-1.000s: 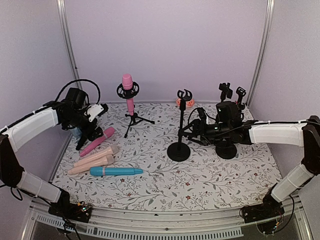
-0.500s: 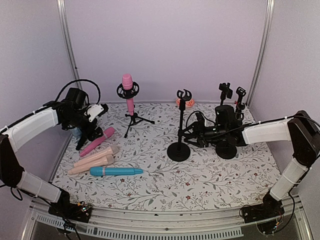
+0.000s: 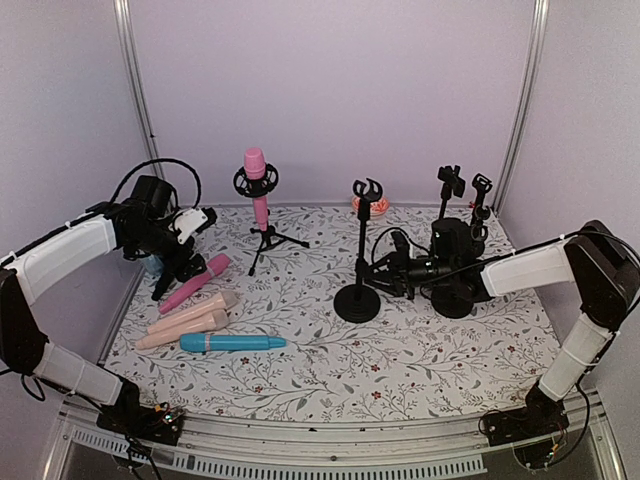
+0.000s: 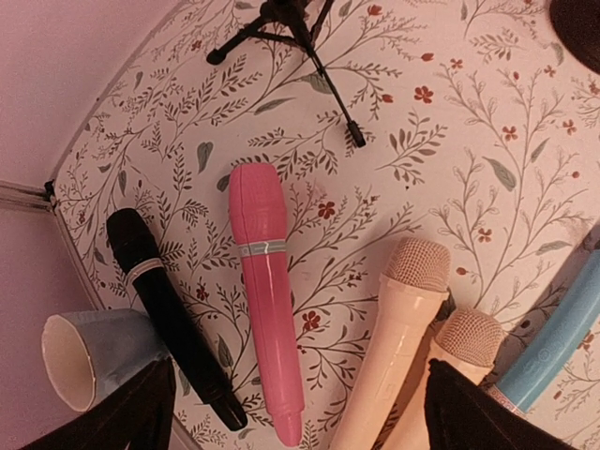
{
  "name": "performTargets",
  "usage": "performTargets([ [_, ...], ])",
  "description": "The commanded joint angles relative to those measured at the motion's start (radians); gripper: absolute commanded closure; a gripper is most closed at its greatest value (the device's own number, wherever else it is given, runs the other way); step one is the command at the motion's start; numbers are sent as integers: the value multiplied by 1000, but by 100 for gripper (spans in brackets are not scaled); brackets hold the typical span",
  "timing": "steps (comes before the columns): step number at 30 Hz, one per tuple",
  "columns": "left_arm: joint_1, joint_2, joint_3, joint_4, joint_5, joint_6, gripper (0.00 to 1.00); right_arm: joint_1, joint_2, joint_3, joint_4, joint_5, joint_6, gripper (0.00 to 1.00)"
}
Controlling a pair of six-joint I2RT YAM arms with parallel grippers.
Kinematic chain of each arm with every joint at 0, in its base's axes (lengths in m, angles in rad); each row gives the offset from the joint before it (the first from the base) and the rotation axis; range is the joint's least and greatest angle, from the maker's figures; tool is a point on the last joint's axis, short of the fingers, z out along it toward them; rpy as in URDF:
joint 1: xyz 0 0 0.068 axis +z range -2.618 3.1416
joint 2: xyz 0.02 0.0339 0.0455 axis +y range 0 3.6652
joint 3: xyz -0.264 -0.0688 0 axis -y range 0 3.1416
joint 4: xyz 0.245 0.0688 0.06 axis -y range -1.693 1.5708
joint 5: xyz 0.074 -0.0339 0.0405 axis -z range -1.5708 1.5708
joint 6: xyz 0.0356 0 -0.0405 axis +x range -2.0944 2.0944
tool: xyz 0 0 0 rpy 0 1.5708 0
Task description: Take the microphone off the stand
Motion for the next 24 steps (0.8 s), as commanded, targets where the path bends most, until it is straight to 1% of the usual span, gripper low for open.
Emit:
performTargets([
  [1,-13,-5,22,-1,14,11,7,-6,-15,-24,65,44,4,78],
  [3,-15,-4,25,-1,13,12,7,-6,-22,-33,68,64,-1,80],
  [4,-16,-4,27,-1,12,13,7,-6,-26,-36,70,72,-3,85],
  [6,-17,-2,30,-1,12,12,7,-5,-33,-42,66,91,-15,89],
  [9,-19,0,30,-1,9,14,7,-6,-37,-52,67,104,-21,89],
  [10,-19,0,31,-1,8,16,7,-6,-38,-53,68,107,-23,87],
  [11,-21,0,30,-1,7,17,7,-6,-40,-56,72,108,-24,80],
  [13,-21,-1,30,-1,5,18,7,-6,-43,-50,80,109,-19,61],
  [14,-21,-1,30,-1,5,18,7,-6,-42,-47,92,103,-16,56],
  [15,-23,0,30,-1,6,18,7,-6,-37,-41,105,95,-10,53],
  [19,-25,-6,27,-1,4,20,7,-7,-8,-15,129,61,17,49],
  [24,-26,-15,17,-1,3,21,7,-17,37,-11,190,27,55,53],
])
